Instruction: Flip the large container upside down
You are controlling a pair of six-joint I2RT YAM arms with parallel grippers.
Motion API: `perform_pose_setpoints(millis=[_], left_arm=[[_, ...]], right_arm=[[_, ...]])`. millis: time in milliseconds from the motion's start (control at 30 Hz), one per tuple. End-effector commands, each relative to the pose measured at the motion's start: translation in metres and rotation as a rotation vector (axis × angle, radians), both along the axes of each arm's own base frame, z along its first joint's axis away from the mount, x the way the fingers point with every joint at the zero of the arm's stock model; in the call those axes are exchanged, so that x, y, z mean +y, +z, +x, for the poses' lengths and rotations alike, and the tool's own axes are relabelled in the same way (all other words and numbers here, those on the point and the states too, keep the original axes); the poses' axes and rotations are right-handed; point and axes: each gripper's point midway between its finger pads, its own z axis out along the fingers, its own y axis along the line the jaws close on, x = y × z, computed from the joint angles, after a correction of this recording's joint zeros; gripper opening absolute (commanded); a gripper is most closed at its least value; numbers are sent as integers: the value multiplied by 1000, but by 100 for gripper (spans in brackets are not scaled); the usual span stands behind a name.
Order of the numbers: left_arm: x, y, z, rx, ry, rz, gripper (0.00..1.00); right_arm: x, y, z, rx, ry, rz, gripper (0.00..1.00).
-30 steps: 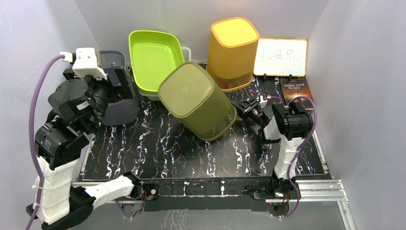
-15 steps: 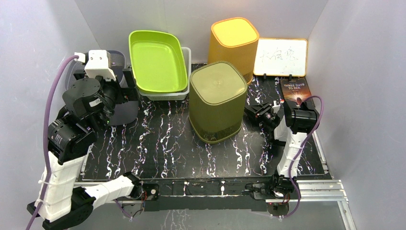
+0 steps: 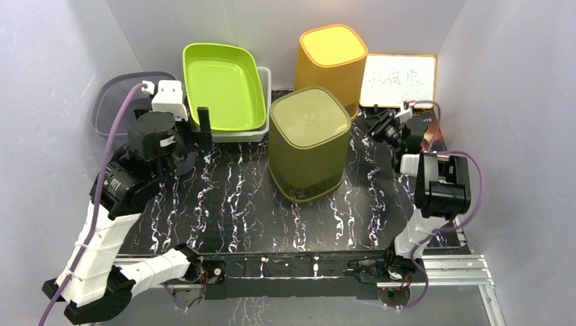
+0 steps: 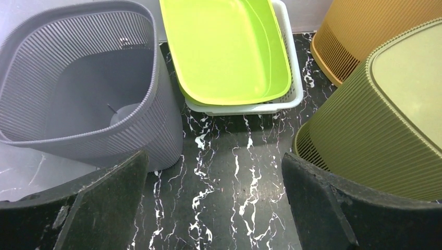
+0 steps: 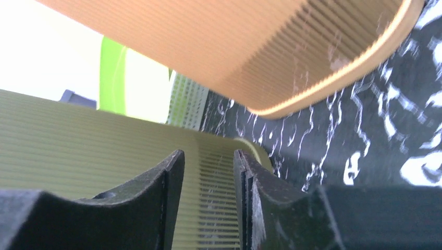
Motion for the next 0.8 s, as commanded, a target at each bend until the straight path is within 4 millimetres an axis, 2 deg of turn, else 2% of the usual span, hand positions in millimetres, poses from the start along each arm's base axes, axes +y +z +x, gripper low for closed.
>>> perform_pose_setpoints(millis=[0,67,233,367,467,600,700,767], left_arm=[[-8,-9,2,-1,-18,-34,98],[-10,-18,4,15,-21,-26,98],[-15,-29,5,32,-38,-35,98],[-13,-33,2,36,-35,-39,98],[-13,-36,0,38,-39,-44,98],[-11,-39,-3,44,-37,-42,98],[-10,-42,-4,49,-35,-40,98],[-10,-44,-4,52,-35,-41,98]], right_arm=[[-17,24,14,20,-62,-374,39],[-17,41,15,11,-85,-458,41],[8,103,10,-105,-94,-604,46],[56,173,-4,-289,-60,-686,52],[78,211,-20,-380,-80,-725,60],[85,238,-37,-447,-119,-740,64],[81,243,-42,-457,-137,-766,65],[87,247,-48,-474,-109,-768,66]])
